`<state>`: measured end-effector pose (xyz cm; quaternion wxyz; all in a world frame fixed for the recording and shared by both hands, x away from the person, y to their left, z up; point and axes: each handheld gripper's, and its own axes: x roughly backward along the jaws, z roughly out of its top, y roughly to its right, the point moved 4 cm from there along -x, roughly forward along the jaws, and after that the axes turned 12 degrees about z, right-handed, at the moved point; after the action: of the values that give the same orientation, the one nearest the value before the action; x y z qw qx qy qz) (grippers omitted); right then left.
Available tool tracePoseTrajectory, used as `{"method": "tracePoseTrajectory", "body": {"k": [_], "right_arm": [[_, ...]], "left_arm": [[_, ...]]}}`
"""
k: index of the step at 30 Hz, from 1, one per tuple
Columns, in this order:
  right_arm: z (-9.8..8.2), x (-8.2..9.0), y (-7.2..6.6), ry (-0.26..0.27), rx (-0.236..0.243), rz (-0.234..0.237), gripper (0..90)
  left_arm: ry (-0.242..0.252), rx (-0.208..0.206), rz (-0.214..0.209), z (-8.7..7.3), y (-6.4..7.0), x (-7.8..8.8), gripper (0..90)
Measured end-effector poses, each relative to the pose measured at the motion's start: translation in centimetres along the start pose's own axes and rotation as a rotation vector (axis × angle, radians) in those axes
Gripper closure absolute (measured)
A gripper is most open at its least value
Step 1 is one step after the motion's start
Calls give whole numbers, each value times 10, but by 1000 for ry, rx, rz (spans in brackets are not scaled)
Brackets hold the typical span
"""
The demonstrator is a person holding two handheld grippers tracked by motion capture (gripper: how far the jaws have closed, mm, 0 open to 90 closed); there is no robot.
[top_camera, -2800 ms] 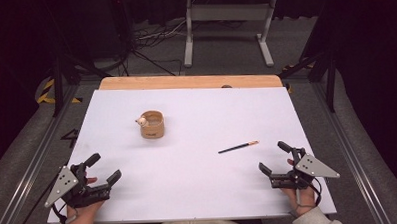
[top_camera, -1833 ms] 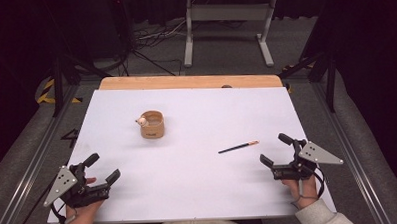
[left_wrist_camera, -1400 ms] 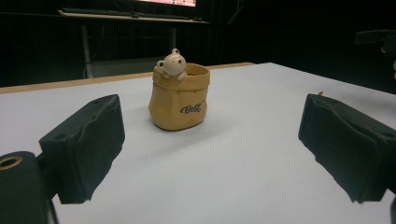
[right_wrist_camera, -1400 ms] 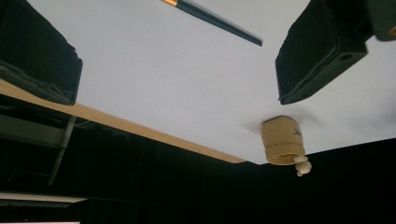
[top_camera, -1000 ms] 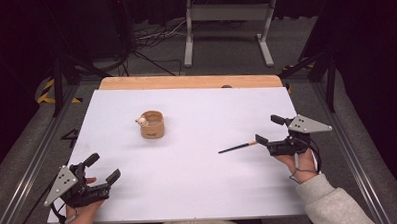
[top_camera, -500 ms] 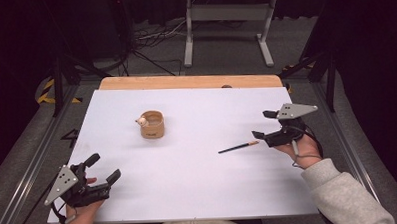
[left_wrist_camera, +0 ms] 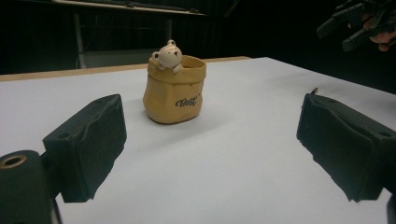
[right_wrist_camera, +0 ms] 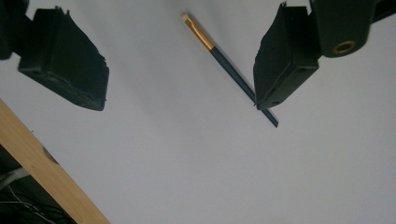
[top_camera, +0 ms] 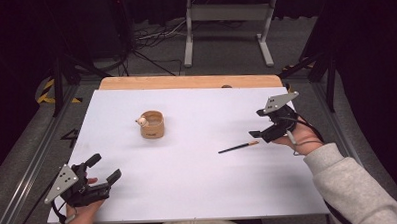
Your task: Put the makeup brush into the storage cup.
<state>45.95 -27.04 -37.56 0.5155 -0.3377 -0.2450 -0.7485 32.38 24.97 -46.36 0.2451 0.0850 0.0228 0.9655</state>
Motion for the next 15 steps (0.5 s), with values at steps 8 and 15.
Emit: {"method": "tracePoseTrajectory", "body": {"k": [8,15], "right_arm": [[7,3,10,-85,-9,47,196],[8,0,16,-170,-9,91,197]], "left_arm": [[-3,4,-4,0,0,0,91],[-4,4,-5,0,0,0,91]]}}
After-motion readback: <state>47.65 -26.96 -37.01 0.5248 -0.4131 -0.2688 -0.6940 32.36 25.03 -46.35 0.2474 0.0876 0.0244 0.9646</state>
